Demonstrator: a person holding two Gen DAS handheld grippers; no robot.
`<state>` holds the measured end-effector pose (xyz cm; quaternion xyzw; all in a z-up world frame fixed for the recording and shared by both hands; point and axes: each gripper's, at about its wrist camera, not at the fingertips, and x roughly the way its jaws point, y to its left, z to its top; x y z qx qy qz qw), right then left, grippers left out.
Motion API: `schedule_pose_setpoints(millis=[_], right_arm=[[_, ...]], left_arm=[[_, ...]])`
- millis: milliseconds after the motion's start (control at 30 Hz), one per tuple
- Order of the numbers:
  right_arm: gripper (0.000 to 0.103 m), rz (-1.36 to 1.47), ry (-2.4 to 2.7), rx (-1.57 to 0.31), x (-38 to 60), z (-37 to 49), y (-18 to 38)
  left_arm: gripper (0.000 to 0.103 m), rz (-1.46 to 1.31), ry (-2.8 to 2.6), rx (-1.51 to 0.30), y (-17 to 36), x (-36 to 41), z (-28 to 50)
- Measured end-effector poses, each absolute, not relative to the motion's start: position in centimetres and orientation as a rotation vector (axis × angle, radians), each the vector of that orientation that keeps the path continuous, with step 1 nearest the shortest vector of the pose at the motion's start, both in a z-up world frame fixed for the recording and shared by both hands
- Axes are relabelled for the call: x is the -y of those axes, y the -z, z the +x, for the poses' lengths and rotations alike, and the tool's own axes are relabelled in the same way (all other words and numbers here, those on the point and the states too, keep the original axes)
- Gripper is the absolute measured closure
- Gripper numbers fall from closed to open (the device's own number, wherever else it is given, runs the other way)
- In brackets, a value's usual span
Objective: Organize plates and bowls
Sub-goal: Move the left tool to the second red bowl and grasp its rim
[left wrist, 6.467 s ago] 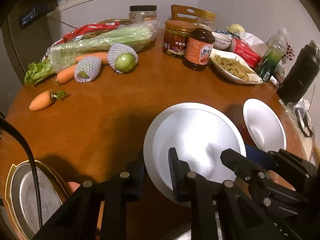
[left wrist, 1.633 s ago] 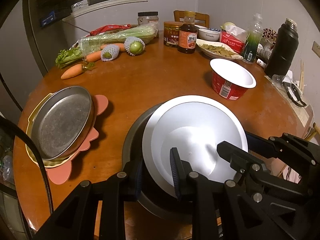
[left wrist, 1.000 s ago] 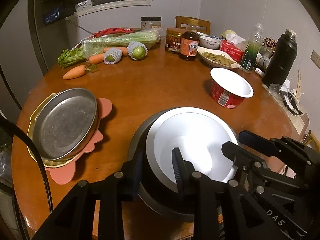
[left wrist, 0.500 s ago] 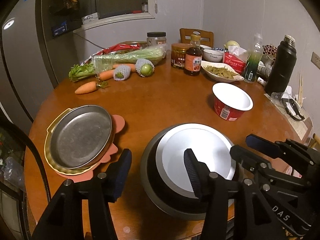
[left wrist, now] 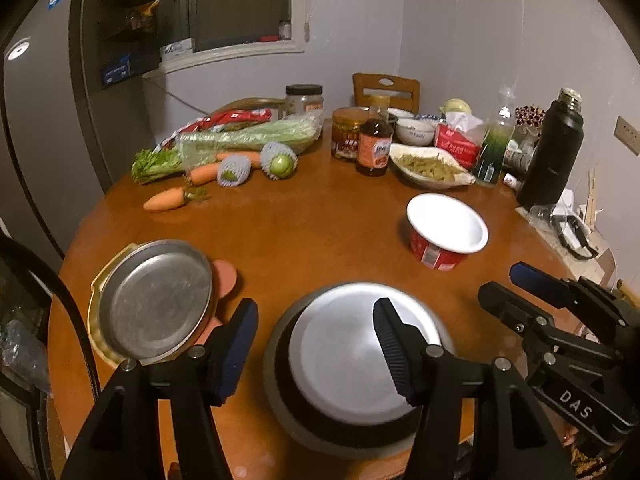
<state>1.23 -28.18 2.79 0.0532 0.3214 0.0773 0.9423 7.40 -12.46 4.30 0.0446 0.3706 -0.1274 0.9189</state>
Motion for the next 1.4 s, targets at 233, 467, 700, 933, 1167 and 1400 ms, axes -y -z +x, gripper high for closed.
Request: schedule_pose_setpoints(millis=[233, 467, 700, 933, 1167, 1400], right_arm=[[0.055, 0.154, -0.098, -0.650, 31.9, 3.1, -2.6], [0.055, 0.179, -0.070, -0.658, 34.4, 4.8, -2.2], [0.054, 0.209, -0.045, -0.681, 36.3, 6.7, -1.7], [0.050, 0.246, -0.014, -0.693, 38.4, 7.8, -1.4], [0.050, 0.254, -0.015, -0.720, 39.5, 9.2, -0.9], [0.050, 0.283, -0.008, -0.751, 40.7, 10.5, 0.1]], left_arm=[[0.043, 0.103, 0.294, -0.749, -5.1, 15.2, 10.5], [0.043, 0.142, 0.327, -0.769, -5.2, 18.3, 13.0], [0.043, 0.208, 0.340, -0.800, -4.7, 21.2, 14.7], [0.043, 0.234, 0.360, -0.807, -4.6, 23.7, 16.0], [0.043, 0.234, 0.365, -0.864, -3.3, 25.2, 17.6], [0.043, 0.244, 0.357, -0.904, -2.0, 26.2, 19.0]])
